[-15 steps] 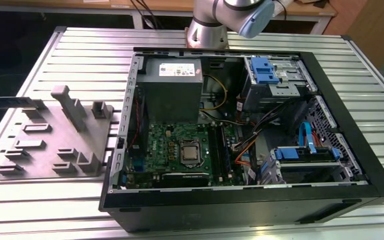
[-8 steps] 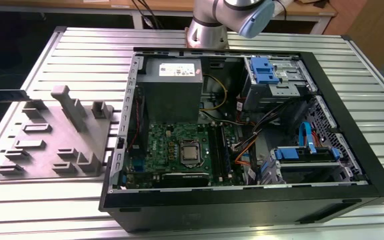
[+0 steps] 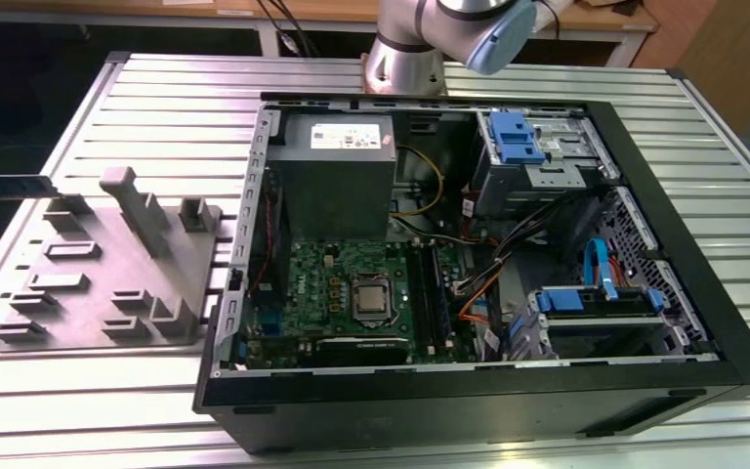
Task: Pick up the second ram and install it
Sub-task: 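Pick up the second ram and move it above second insertion slot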
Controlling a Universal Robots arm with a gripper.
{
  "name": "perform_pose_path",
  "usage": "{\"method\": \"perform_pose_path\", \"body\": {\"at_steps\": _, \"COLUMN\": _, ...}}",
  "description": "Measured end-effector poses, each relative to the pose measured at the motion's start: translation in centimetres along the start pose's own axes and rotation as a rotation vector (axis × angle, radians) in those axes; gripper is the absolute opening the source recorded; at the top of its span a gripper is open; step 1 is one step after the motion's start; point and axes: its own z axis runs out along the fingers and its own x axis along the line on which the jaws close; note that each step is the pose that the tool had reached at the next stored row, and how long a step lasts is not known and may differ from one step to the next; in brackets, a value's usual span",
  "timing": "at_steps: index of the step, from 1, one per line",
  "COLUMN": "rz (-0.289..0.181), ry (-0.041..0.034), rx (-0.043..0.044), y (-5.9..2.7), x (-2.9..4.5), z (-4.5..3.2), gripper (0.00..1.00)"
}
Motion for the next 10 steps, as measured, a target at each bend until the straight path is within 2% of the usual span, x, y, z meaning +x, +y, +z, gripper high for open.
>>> {"method": "perform_pose_path", "body": {"at_steps": 5, "rz": 0.000, "ry": 0.0002, "rx": -0.0003, "y": -0.07, "x": -0.01, "z": -0.03, "gripper": 0.08}}
{"method": "perform_pose_path", "body": {"at_steps": 10, "rz": 0.000, "ry": 0.0001, "rx": -0.0001, "y": -0.64, "x": 0.01, "z": -0.04, "gripper": 0.08}}
